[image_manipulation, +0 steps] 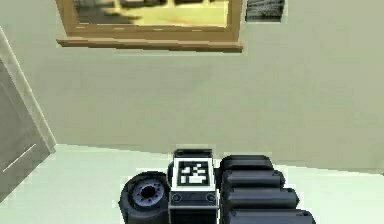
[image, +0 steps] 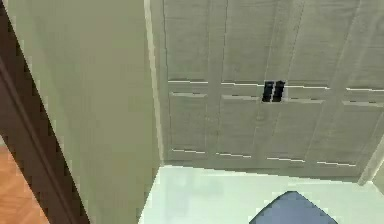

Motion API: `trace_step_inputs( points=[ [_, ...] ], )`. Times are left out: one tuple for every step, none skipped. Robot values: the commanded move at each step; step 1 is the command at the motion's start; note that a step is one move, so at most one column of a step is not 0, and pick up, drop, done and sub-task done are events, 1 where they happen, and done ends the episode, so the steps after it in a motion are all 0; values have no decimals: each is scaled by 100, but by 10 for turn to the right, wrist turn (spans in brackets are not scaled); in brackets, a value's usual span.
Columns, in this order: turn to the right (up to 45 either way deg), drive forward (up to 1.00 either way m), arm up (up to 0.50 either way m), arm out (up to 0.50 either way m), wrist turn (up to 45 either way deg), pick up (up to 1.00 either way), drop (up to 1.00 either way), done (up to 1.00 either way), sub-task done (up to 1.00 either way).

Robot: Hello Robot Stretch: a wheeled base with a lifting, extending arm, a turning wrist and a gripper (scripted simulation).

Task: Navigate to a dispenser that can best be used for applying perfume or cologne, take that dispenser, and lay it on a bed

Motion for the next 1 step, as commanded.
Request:
trace_step_inputs(
  points=[
    [-450, 0, 0, 0, 0, 0, 0, 0, 0]
  ],
)
